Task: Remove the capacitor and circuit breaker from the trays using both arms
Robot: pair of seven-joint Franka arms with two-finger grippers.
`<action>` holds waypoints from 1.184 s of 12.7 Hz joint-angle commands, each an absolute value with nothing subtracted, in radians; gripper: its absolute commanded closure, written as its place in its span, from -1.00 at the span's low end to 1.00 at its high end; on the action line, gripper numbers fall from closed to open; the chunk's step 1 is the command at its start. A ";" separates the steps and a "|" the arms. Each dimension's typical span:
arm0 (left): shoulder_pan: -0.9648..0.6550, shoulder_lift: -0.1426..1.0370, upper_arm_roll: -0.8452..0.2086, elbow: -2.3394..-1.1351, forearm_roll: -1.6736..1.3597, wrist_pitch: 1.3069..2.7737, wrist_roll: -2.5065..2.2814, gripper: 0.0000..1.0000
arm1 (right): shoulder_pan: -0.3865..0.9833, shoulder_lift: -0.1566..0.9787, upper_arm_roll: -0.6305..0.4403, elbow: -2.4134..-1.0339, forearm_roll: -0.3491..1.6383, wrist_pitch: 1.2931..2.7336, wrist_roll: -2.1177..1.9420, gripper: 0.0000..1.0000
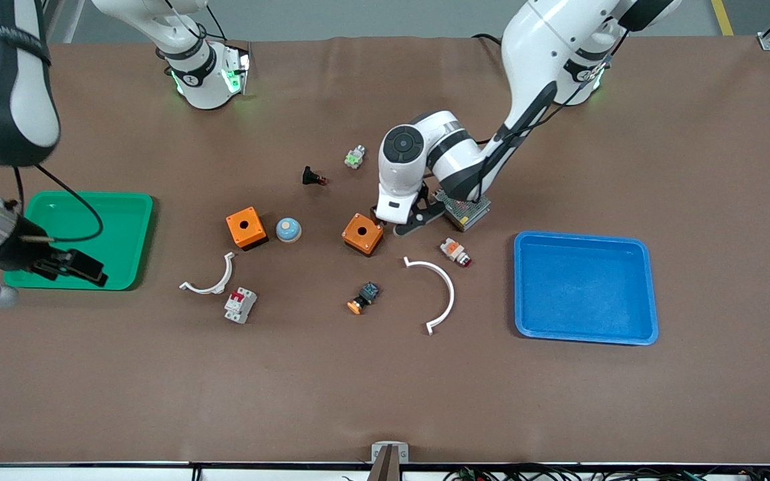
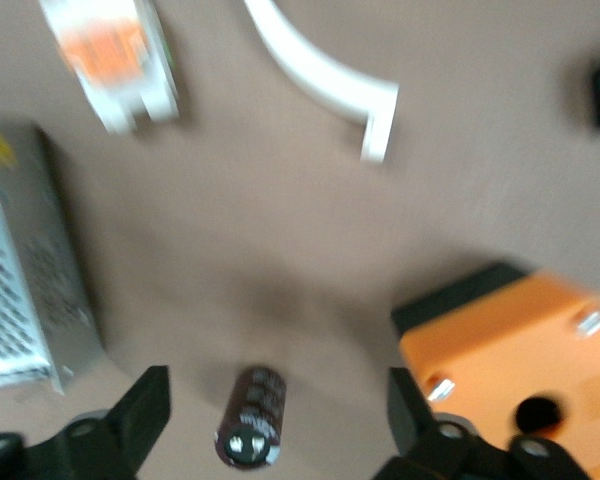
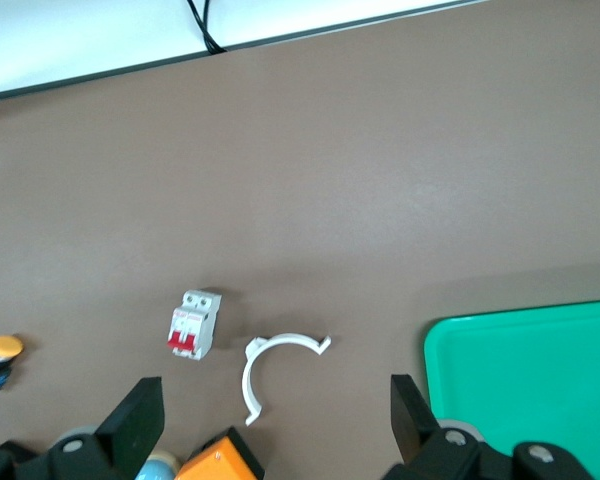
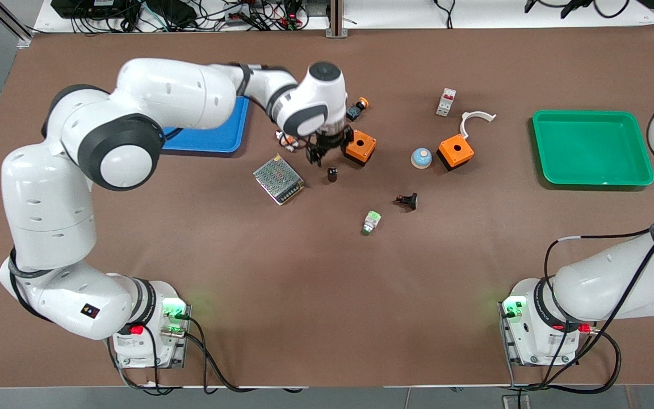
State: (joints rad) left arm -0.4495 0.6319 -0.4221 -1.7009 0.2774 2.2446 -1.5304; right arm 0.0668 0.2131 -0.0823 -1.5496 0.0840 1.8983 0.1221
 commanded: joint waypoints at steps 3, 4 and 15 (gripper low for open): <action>-0.266 0.494 -0.426 -1.488 0.370 1.924 -1.283 -1.00 | 0.064 0.180 -0.075 -1.373 0.058 1.650 0.123 -1.00; -0.209 0.465 -0.429 -1.462 0.365 1.883 -1.184 -1.00 | 0.061 0.151 -0.077 -1.377 0.045 1.631 0.136 -1.00; 0.117 0.088 -0.277 -1.469 0.097 1.582 -0.223 -1.00 | 0.058 -0.015 -0.089 -1.575 -0.011 1.635 0.206 -1.00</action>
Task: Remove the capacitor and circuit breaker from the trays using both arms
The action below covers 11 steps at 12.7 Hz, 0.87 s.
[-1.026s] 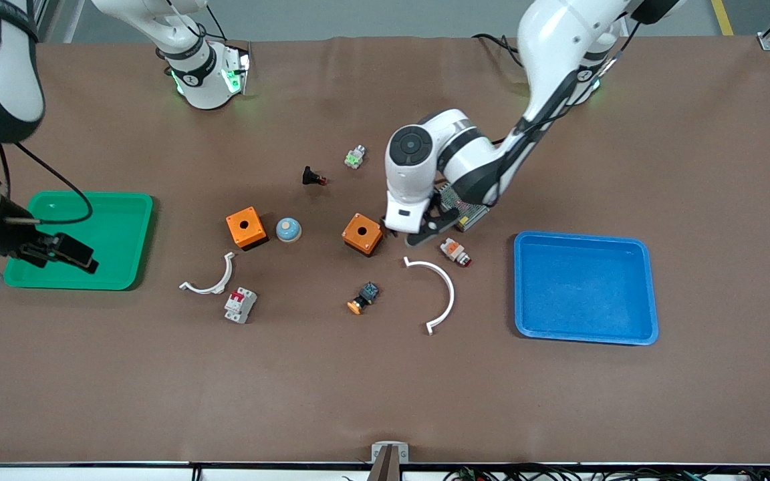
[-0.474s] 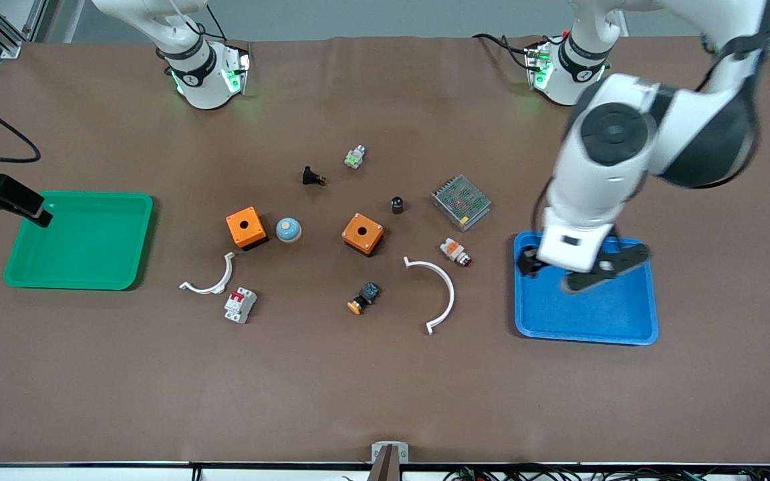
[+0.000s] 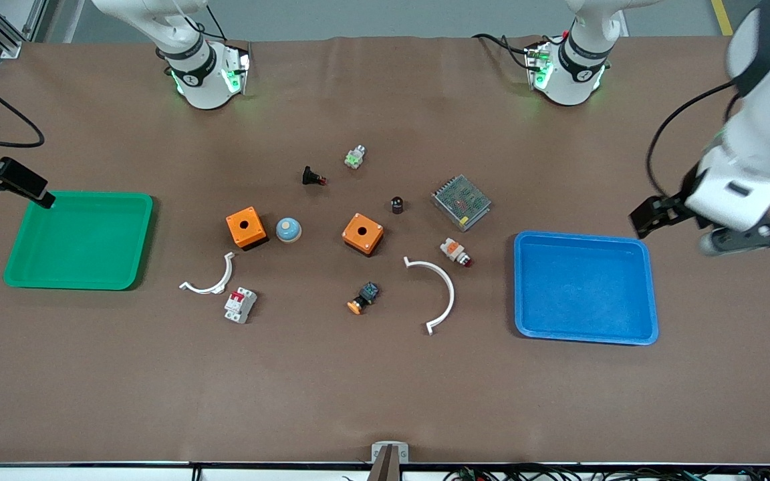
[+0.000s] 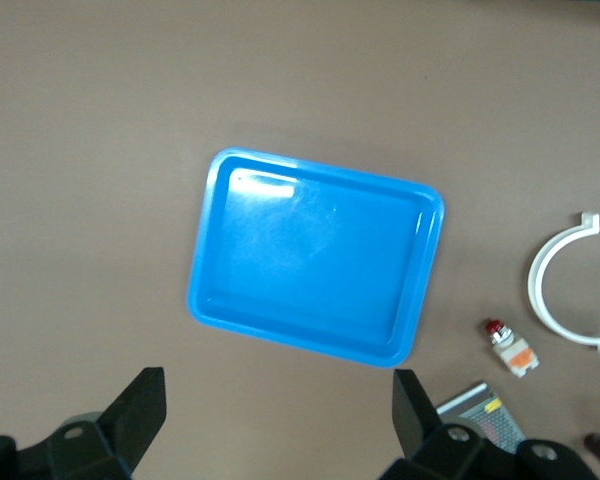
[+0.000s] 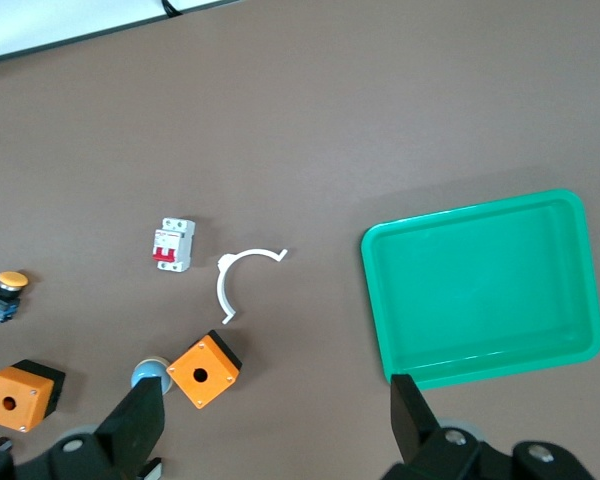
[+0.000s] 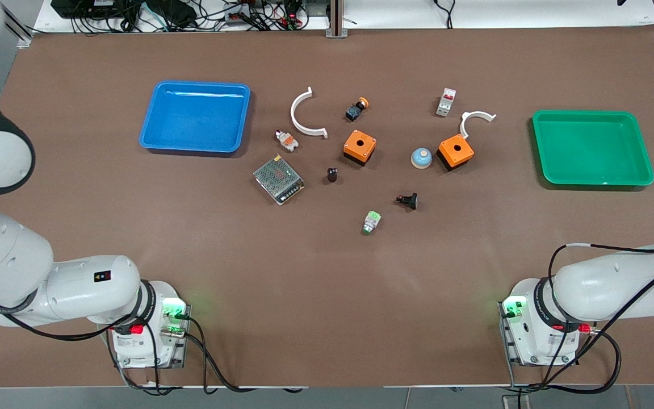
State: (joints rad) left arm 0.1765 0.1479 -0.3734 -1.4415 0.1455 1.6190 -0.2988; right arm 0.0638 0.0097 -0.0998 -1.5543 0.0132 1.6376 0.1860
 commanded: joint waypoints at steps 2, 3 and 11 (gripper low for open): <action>0.025 0.040 -0.114 -1.491 0.016 1.517 -0.114 -1.00 | 0.058 -0.015 -0.089 -1.577 -0.012 1.635 0.206 -1.00; 0.014 0.003 -0.080 -1.524 -0.009 1.514 -0.095 -1.00 | 0.058 -0.015 -0.087 -1.577 -0.012 1.634 0.203 -1.00; 0.000 -0.114 -0.081 -1.635 -0.015 1.500 -0.092 -1.00 | 0.066 -0.026 -0.083 -1.574 -0.009 1.634 0.156 -1.00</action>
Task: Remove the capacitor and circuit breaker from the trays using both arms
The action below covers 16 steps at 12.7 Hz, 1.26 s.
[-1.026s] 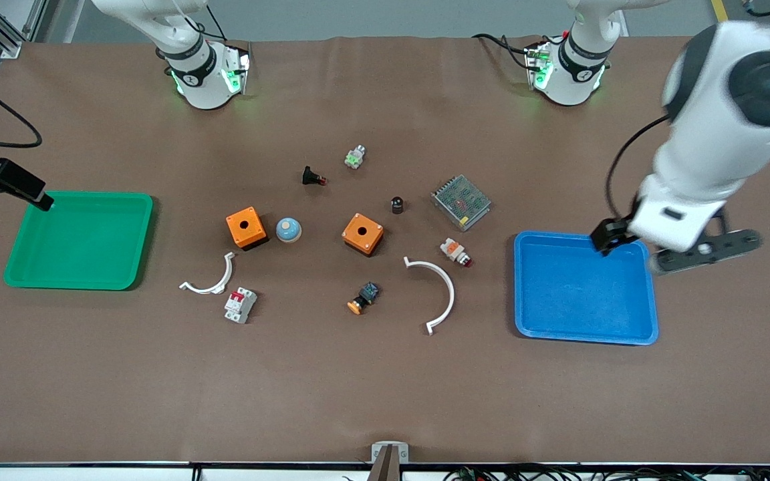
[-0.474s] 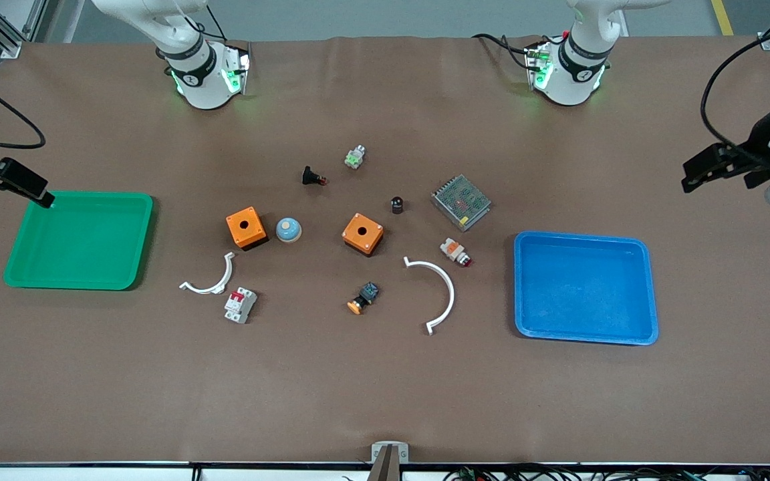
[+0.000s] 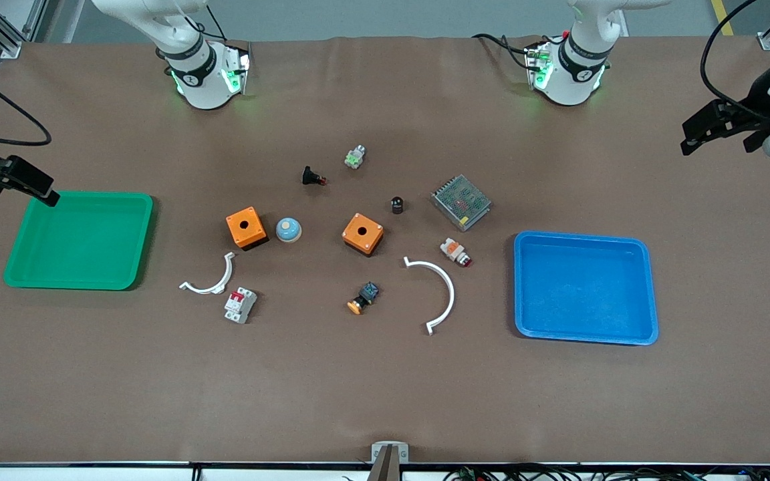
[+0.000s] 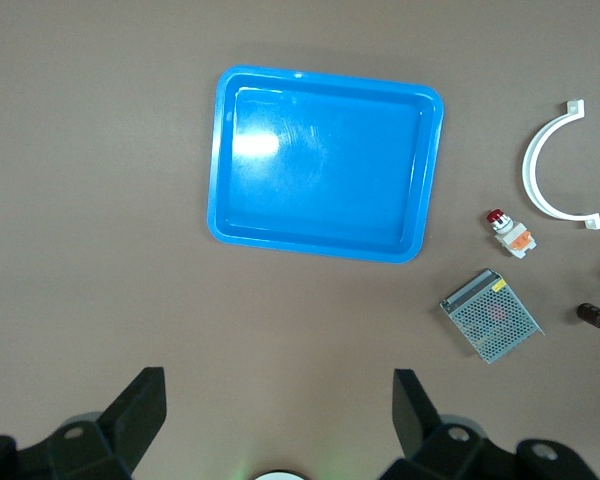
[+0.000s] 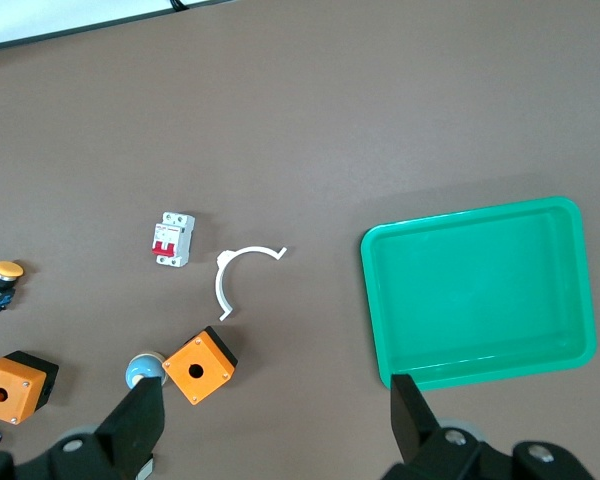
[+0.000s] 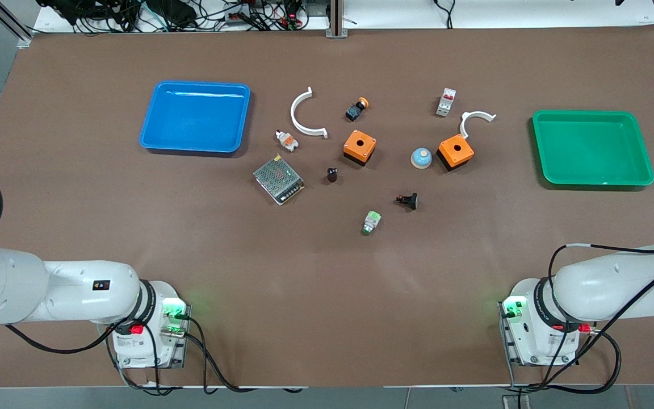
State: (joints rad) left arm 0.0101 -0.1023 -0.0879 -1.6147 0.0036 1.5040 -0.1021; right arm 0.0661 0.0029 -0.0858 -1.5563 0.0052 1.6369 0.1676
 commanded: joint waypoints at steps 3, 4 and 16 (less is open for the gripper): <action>0.002 -0.110 -0.084 -1.632 -0.025 1.500 -0.091 -1.00 | 0.066 -0.031 -0.084 -1.575 -0.009 1.631 0.156 -1.00; 0.002 -0.109 -0.083 -1.628 -0.025 1.500 -0.089 -1.00 | 0.066 -0.031 -0.084 -1.575 -0.009 1.629 0.156 -1.00; -0.008 -0.055 -0.084 -1.559 -0.008 1.491 -0.094 -1.00 | 0.063 -0.034 -0.086 -1.575 -0.011 1.618 0.155 -1.00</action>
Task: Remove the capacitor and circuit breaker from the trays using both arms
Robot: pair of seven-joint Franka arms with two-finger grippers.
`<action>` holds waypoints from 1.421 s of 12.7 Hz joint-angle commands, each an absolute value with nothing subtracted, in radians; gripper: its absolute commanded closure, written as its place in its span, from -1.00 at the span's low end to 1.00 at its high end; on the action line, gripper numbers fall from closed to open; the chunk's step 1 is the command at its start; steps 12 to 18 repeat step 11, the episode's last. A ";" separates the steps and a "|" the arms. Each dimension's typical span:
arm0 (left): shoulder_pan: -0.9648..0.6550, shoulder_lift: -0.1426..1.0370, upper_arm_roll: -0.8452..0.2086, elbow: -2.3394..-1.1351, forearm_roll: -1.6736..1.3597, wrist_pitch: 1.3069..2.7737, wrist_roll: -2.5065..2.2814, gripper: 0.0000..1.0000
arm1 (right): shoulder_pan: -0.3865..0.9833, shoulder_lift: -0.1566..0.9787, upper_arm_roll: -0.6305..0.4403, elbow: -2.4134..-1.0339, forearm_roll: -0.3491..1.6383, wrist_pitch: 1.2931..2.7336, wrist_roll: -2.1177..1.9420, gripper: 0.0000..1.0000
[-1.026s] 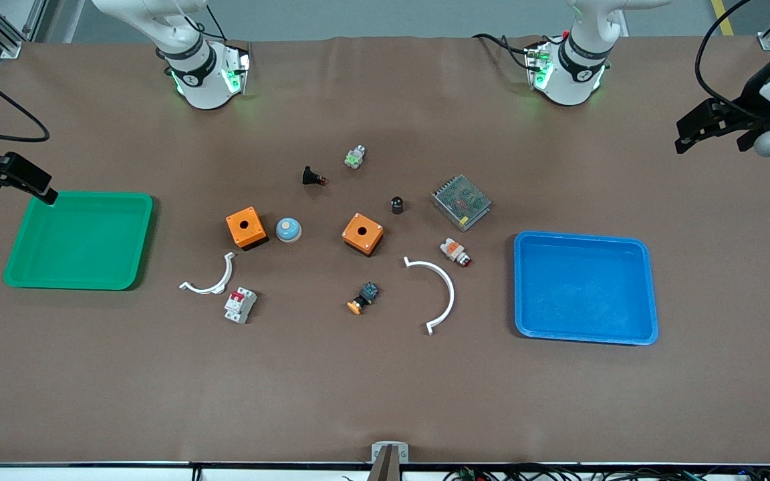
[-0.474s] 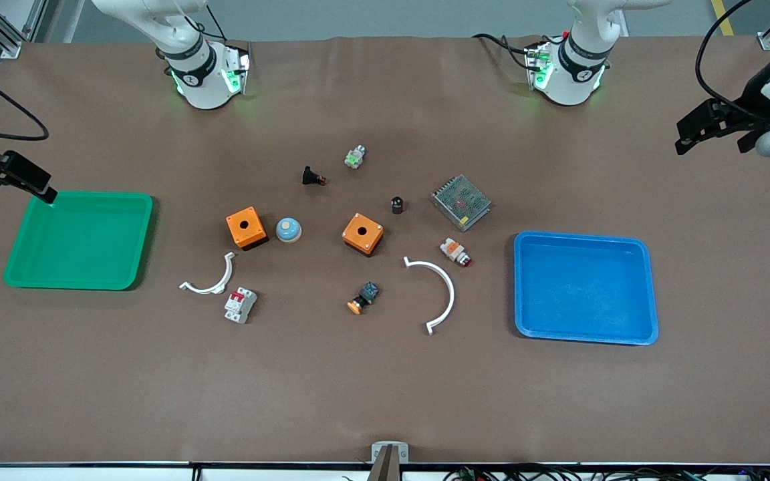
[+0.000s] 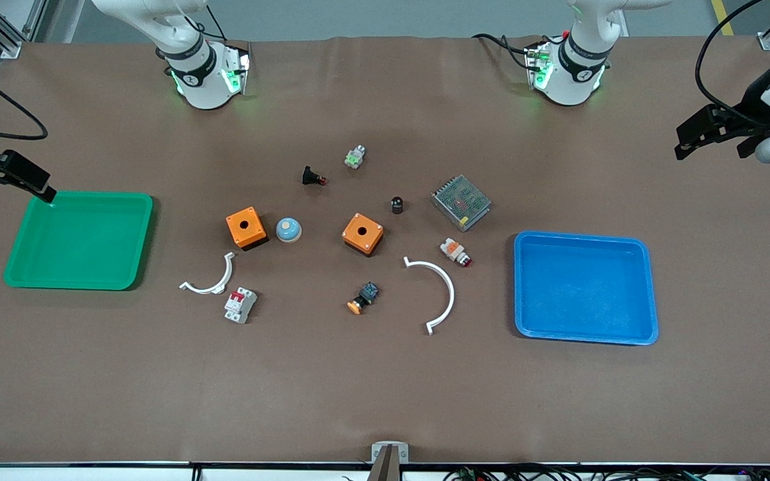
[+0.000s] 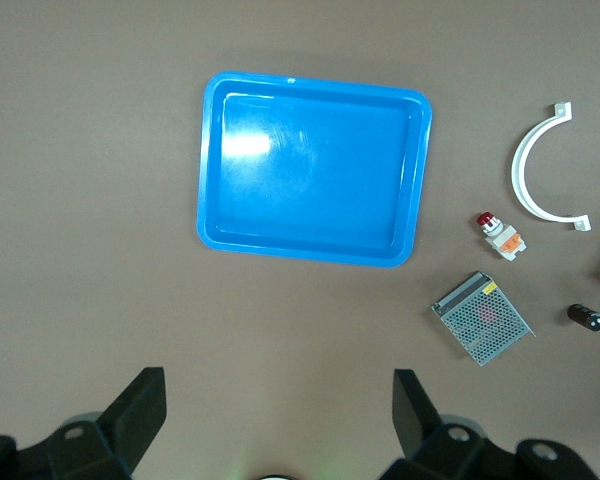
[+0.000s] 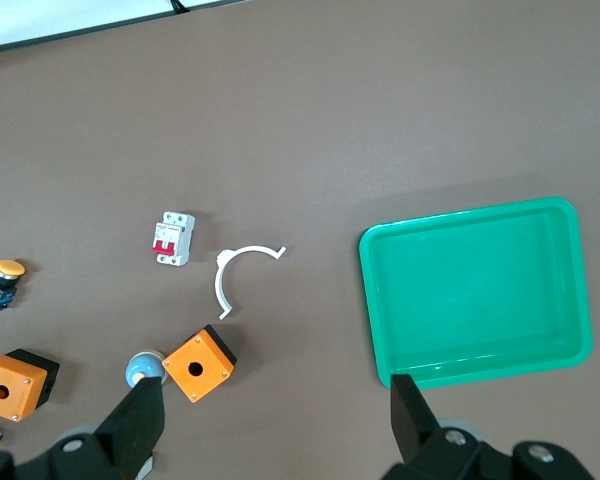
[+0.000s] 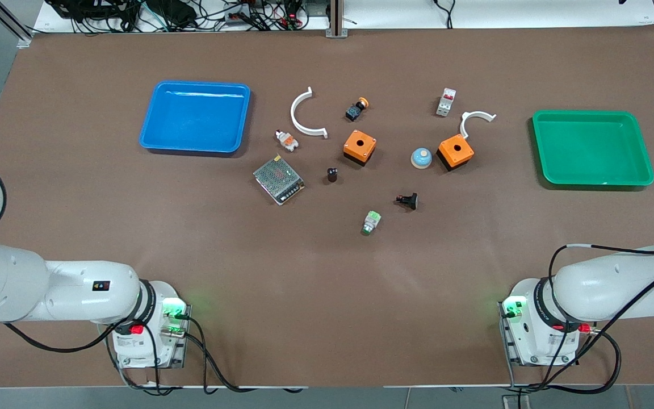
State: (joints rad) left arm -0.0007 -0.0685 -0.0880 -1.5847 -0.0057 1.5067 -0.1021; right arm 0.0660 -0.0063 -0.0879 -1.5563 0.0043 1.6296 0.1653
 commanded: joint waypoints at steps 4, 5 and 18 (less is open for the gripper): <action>-0.006 -0.057 -0.086 -1.557 -0.008 1.483 -0.092 -1.00 | 0.060 -0.038 -0.086 -1.575 -0.009 1.617 0.153 -1.00; -0.006 -0.057 -0.086 -1.559 -0.008 1.483 -0.092 -1.00 | 0.060 -0.038 -0.086 -1.574 -0.009 1.617 0.153 -1.00; -0.006 -0.057 -0.094 -1.559 -0.011 1.483 -0.091 -1.00 | 0.060 -0.038 -0.086 -1.575 -0.011 1.618 0.153 -1.00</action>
